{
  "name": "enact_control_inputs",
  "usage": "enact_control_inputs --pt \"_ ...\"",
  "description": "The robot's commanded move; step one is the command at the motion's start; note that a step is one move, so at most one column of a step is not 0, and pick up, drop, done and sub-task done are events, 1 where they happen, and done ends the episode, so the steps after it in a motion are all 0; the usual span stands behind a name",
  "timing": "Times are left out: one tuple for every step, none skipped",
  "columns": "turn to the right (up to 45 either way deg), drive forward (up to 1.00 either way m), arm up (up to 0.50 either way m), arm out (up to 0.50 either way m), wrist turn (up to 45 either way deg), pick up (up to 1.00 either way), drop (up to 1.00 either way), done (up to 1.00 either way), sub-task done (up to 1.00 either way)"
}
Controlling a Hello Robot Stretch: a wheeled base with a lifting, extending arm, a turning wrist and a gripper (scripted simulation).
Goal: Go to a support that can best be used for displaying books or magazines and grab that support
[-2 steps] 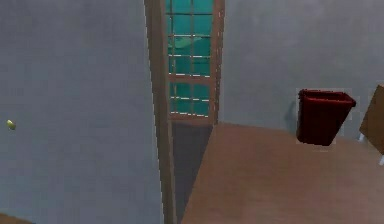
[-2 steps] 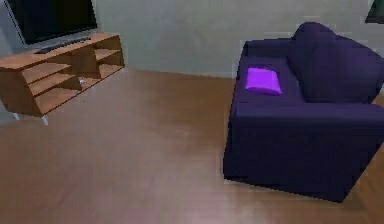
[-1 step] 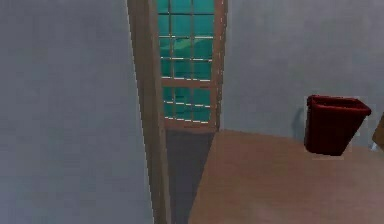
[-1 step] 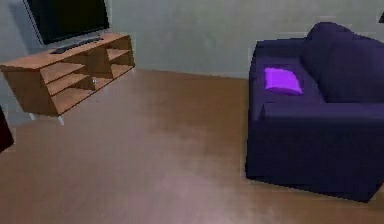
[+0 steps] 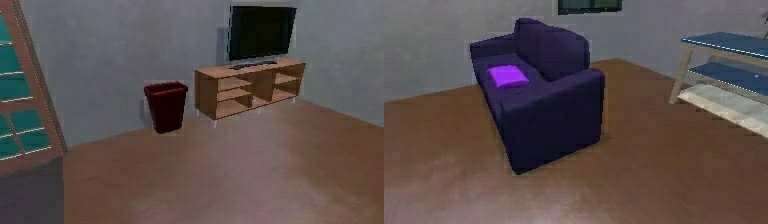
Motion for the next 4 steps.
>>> enact_control_inputs --pt "24.0 0.00 0.00 0.00 0.0 0.00 0.00 0.00 0.00" --pt "0.0 0.50 0.00 0.00 0.0 0.00 0.00 0.00 0.00" --pt "-45.0 0.00 0.00 0.00 0.0 0.00 0.00 0.00 0.00" --pt "-30.0 0.00 0.00 0.00 0.0 0.00 0.00 0.00 0.00"
